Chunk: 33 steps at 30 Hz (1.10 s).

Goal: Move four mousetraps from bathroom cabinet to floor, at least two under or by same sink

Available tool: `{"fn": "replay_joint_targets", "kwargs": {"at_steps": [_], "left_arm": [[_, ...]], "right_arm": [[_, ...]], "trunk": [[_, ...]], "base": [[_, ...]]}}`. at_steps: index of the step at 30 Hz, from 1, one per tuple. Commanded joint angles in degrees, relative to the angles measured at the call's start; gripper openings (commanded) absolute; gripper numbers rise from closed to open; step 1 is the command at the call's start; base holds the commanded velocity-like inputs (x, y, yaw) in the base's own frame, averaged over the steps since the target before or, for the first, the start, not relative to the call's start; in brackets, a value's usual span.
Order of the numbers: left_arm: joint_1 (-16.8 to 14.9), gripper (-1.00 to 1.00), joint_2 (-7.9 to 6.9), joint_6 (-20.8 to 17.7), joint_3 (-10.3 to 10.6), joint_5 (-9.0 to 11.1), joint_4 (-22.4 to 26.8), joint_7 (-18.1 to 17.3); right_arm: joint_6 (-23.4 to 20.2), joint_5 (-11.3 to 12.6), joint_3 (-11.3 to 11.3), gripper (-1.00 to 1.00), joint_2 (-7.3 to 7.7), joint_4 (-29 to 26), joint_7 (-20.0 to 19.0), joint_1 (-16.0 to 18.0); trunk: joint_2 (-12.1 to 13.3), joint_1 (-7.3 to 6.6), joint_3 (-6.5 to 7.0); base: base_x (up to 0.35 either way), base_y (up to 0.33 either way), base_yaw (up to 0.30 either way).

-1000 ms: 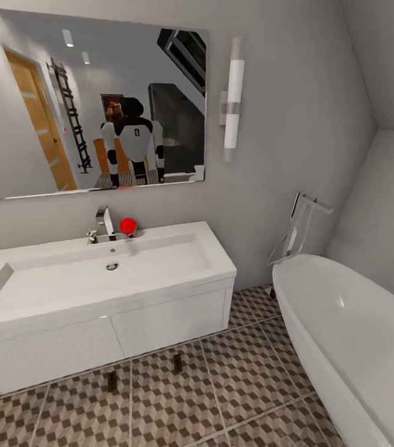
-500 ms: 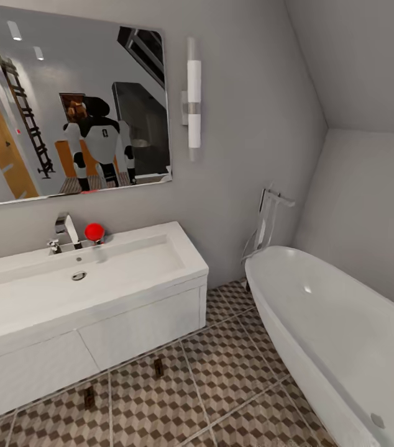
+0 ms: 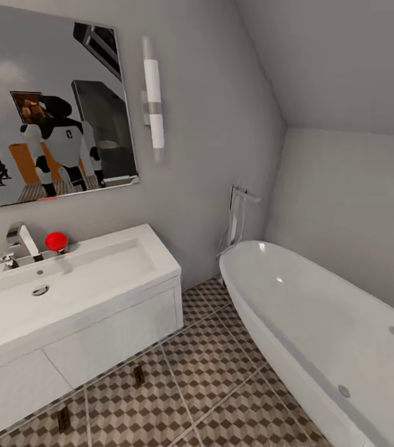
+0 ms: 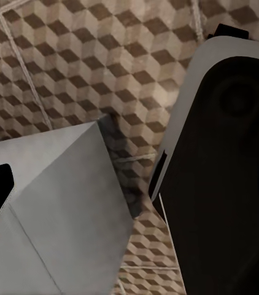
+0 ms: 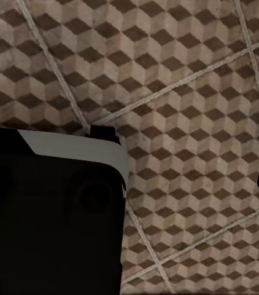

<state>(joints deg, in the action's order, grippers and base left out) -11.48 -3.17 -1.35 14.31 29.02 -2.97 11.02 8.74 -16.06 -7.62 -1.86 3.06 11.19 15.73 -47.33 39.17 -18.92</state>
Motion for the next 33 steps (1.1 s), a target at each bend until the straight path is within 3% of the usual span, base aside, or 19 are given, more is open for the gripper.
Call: {"fn": "replay_joint_targets", "kwargs": {"at_steps": [1, 33], "left_arm": [[0.0, 1.00, 0.01, -0.1, 0.5, 0.4, 0.0, 0.1], [0.0, 1.00, 0.01, -0.1, 0.5, 0.4, 0.0, 0.1]], "right_arm": [[0.4, -0.6, -0.5, 1.00, -0.02, 0.3, 0.3, 0.1], [0.3, -0.6, -0.5, 1.00, -0.12, 0.3, 0.3, 0.1]], "trunk": [[-0.1, 0.01, -0.07], [-0.1, 0.01, -0.07]], "base": [[0.000, 0.000, -0.300], [0.000, 0.000, -0.287]]}}
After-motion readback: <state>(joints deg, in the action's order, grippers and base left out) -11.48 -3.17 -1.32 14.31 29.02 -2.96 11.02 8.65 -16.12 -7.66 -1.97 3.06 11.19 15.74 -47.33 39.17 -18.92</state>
